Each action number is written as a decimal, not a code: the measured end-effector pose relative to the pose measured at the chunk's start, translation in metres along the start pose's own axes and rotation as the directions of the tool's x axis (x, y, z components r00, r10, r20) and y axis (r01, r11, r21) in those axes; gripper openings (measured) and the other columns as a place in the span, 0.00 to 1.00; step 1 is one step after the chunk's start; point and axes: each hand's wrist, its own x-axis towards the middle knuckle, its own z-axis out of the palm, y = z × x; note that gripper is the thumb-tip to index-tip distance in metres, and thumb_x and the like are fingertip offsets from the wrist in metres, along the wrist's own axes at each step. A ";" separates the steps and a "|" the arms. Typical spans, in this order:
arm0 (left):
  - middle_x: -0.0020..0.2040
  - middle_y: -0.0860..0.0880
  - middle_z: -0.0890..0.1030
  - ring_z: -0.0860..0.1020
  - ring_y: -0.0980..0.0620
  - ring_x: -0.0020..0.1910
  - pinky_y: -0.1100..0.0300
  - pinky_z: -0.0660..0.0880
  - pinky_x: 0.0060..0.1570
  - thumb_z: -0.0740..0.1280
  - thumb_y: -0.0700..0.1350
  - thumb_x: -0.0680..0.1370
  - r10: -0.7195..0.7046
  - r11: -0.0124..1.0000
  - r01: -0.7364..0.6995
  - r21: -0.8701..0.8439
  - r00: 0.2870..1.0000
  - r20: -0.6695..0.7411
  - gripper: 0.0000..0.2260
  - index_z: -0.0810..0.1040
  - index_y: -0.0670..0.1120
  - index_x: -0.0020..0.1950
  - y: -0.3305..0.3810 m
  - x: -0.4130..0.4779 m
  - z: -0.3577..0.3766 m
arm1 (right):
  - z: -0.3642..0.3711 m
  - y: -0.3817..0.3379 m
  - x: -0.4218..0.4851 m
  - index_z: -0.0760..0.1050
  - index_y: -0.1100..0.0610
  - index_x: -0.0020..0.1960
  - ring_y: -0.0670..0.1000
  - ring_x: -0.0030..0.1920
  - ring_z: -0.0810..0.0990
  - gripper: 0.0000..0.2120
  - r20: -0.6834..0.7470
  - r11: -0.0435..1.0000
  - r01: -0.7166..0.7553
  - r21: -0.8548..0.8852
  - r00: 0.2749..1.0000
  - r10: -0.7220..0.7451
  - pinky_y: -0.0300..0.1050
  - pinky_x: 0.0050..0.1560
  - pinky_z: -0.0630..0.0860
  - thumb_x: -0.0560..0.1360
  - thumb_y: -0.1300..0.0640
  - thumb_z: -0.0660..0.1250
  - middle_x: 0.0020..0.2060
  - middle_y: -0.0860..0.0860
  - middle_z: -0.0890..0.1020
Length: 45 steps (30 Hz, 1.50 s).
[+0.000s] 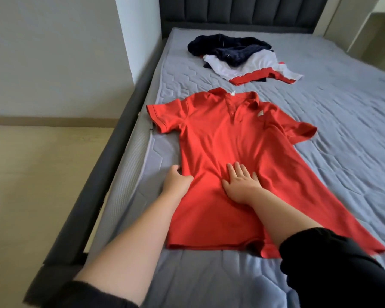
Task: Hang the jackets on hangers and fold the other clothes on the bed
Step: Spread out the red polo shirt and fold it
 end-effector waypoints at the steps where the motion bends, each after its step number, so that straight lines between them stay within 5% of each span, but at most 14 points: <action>1: 0.61 0.41 0.78 0.76 0.42 0.59 0.53 0.72 0.59 0.68 0.42 0.74 0.020 0.997 -0.019 0.072 1.000 -0.011 0.19 0.72 0.42 0.65 -0.004 -0.008 -0.004 | 0.001 0.001 -0.012 0.40 0.52 0.78 0.53 0.78 0.42 0.32 0.010 1.000 0.004 0.005 1.000 -0.004 0.58 0.74 0.43 0.80 0.41 0.46 0.78 0.52 0.43; 5: 0.68 0.39 0.72 0.71 0.41 0.67 0.52 0.67 0.64 0.64 0.43 0.79 0.041 0.928 -0.038 0.371 0.999 0.001 0.22 0.65 0.40 0.72 -0.008 -0.024 -0.022 | 0.003 0.008 -0.058 0.41 0.53 0.79 0.52 0.78 0.43 0.34 0.067 0.997 0.007 0.073 0.998 -0.012 0.57 0.75 0.44 0.80 0.39 0.50 0.78 0.52 0.44; 9: 0.64 0.43 0.72 0.72 0.42 0.62 0.49 0.70 0.57 0.60 0.40 0.78 0.345 0.451 -0.162 0.878 0.939 -0.004 0.27 0.56 0.51 0.76 0.006 -0.052 -0.031 | -0.001 0.018 -0.106 0.46 0.53 0.79 0.50 0.78 0.46 0.35 0.132 0.968 0.044 0.245 0.988 -0.078 0.51 0.76 0.45 0.80 0.39 0.53 0.78 0.52 0.48; 12: 0.65 0.44 0.71 0.68 0.43 0.64 0.49 0.69 0.61 0.65 0.51 0.77 0.494 0.307 -0.484 0.819 0.817 0.298 0.24 0.64 0.49 0.72 0.016 -0.079 -0.014 | -0.010 0.040 -0.141 0.51 0.51 0.78 0.47 0.75 0.56 0.38 0.221 0.889 0.054 0.455 0.960 -0.172 0.39 0.73 0.50 0.76 0.36 0.60 0.77 0.49 0.54; 16: 0.69 0.47 0.67 0.65 0.45 0.67 0.49 0.66 0.66 0.68 0.63 0.71 0.153 0.330 -0.787 0.521 0.589 0.794 0.36 0.62 0.51 0.74 0.019 -0.112 0.021 | -0.014 0.082 -0.169 0.47 0.45 0.78 0.48 0.75 0.57 0.49 0.261 0.984 0.040 0.174 0.962 -0.085 0.48 0.73 0.58 0.66 0.42 0.72 0.78 0.49 0.49; 18: 0.69 0.48 0.65 0.65 0.45 0.66 0.46 0.69 0.62 0.69 0.59 0.70 0.130 0.214 -0.816 0.537 0.568 0.812 0.37 0.60 0.51 0.74 0.017 -0.122 0.035 | -0.010 0.093 -0.170 0.50 0.47 0.78 0.51 0.77 0.51 0.46 0.110 0.996 0.008 0.089 0.994 -0.018 0.53 0.76 0.52 0.66 0.48 0.71 0.78 0.51 0.50; 23: 0.58 0.46 0.74 0.75 0.41 0.57 0.51 0.72 0.50 0.61 0.35 0.73 0.388 0.040 -0.786 0.617 0.581 0.716 0.21 0.72 0.48 0.65 0.026 -0.125 0.043 | -0.001 0.091 -0.169 0.72 0.53 0.64 0.54 0.64 0.71 0.24 -0.152 0.989 0.135 -0.060 0.978 -0.143 0.49 0.60 0.72 0.67 0.61 0.64 0.61 0.50 0.74; 28: 0.46 0.45 0.80 0.79 0.41 0.48 0.55 0.72 0.39 0.61 0.33 0.69 0.230 -0.069 -0.783 0.618 0.591 0.773 0.14 0.79 0.46 0.47 0.053 -0.114 0.024 | -0.022 0.097 -0.161 0.76 0.54 0.47 0.56 0.52 0.78 0.10 -0.288 0.973 0.071 -0.221 0.948 -0.135 0.46 0.44 0.72 0.67 0.63 0.64 0.47 0.51 0.80; 31: 0.30 0.47 0.70 0.70 0.45 0.31 0.57 0.63 0.29 0.58 0.32 0.64 0.078 -0.004 -0.806 0.592 0.590 0.804 0.08 0.69 0.45 0.32 0.063 -0.110 0.014 | -0.020 0.094 -0.158 0.77 0.55 0.50 0.58 0.52 0.79 0.11 -0.180 0.969 -0.002 -0.248 0.983 -0.044 0.45 0.43 0.71 0.70 0.63 0.62 0.50 0.53 0.81; 34: 0.31 0.49 0.72 0.70 0.49 0.30 0.60 0.67 0.29 0.62 0.35 0.69 -0.163 0.087 -0.809 0.581 0.564 0.810 0.06 0.72 0.47 0.37 0.057 -0.115 0.016 | -0.011 0.087 -0.157 0.77 0.58 0.52 0.58 0.53 0.80 0.11 -0.064 0.967 0.006 -0.254 0.998 -0.023 0.45 0.42 0.71 0.71 0.62 0.62 0.52 0.55 0.80; 38: 0.33 0.47 0.78 0.78 0.53 0.27 0.63 0.75 0.27 0.69 0.54 0.75 -0.375 0.636 -0.493 0.593 0.474 0.796 0.13 0.76 0.45 0.40 0.046 -0.110 0.011 | -0.017 0.084 -0.160 0.75 0.57 0.47 0.58 0.49 0.79 0.08 -0.004 0.987 0.062 -0.148 0.998 -0.063 0.44 0.41 0.72 0.70 0.57 0.62 0.49 0.55 0.80; 40: 0.33 0.46 0.78 0.78 0.52 0.27 0.64 0.74 0.27 0.64 0.56 0.78 -0.141 0.775 -0.372 0.511 0.686 0.713 0.17 0.78 0.45 0.38 0.044 -0.093 0.003 | -0.017 0.075 -0.164 0.76 0.55 0.46 0.57 0.48 0.78 0.08 0.013 0.988 0.147 -0.044 0.989 -0.146 0.45 0.43 0.73 0.70 0.55 0.60 0.46 0.54 0.81; 42: 0.44 0.42 0.81 0.81 0.46 0.42 0.60 0.74 0.39 0.62 0.54 0.79 0.110 0.662 -0.350 0.663 0.920 0.376 0.15 0.80 0.43 0.45 0.038 -0.073 -0.009 | -0.016 0.058 -0.168 0.76 0.56 0.46 0.55 0.49 0.76 0.07 -0.023 0.955 0.241 0.174 0.970 -0.241 0.47 0.50 0.72 0.72 0.58 0.60 0.46 0.54 0.80; 45: 0.63 0.41 0.74 0.74 0.40 0.61 0.52 0.69 0.50 0.60 0.55 0.78 0.143 0.571 -0.077 0.817 0.990 -0.007 0.20 0.72 0.44 0.64 0.019 -0.062 -0.029 | -0.014 0.031 -0.163 0.77 0.60 0.50 0.53 0.53 0.75 0.10 -0.163 0.873 0.337 0.351 0.941 -0.298 0.46 0.57 0.68 0.75 0.63 0.59 0.49 0.55 0.79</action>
